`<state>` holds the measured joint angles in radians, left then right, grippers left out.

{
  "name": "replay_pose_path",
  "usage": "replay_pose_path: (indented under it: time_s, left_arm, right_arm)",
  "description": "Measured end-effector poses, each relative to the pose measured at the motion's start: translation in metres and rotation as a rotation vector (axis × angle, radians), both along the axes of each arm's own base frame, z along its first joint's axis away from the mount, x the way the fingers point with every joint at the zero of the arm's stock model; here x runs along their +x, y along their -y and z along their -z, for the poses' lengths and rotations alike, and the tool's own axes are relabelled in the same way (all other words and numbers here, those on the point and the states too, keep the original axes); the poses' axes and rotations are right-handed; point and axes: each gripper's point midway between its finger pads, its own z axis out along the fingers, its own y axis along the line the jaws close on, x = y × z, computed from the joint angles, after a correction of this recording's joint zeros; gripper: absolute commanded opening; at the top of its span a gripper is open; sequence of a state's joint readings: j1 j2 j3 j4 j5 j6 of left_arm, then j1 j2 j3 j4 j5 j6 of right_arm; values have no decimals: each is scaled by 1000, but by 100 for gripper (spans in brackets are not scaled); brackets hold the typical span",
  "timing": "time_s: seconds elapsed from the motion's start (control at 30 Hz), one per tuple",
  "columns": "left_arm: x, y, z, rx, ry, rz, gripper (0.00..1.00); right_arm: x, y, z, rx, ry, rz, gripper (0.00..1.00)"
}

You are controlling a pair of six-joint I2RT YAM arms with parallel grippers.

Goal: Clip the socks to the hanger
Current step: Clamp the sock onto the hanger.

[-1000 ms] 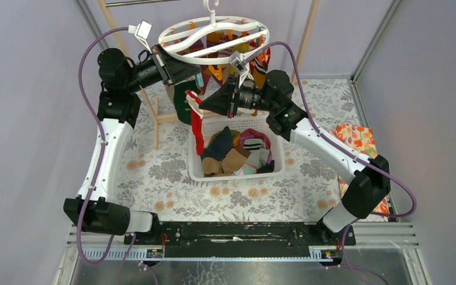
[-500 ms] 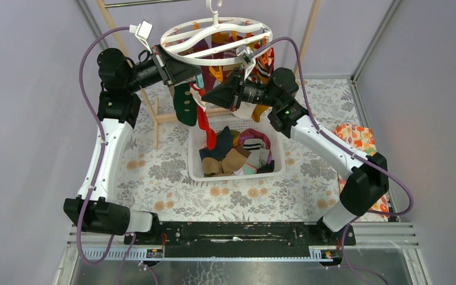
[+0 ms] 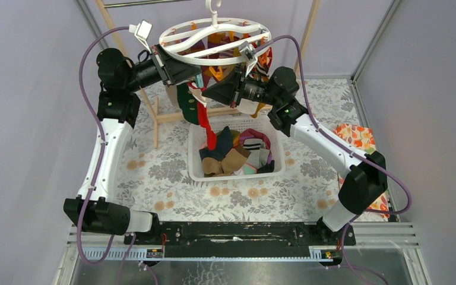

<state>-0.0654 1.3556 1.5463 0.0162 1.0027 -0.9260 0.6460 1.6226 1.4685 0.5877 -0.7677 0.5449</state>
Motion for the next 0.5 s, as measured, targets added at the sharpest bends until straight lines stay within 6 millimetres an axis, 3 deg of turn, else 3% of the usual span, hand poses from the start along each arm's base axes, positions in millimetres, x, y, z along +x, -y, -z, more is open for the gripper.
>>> replay_pose_path:
  time_s: [0.23,0.5]
  left_arm:
    - [0,0,-2,-4,7,0,0]
    - [0,0,-2,-4,8,3,0]
  right_arm:
    - [2,3,-5,24,-11,1,0]
    - [-13,3,-7,26,-8,-97,0]
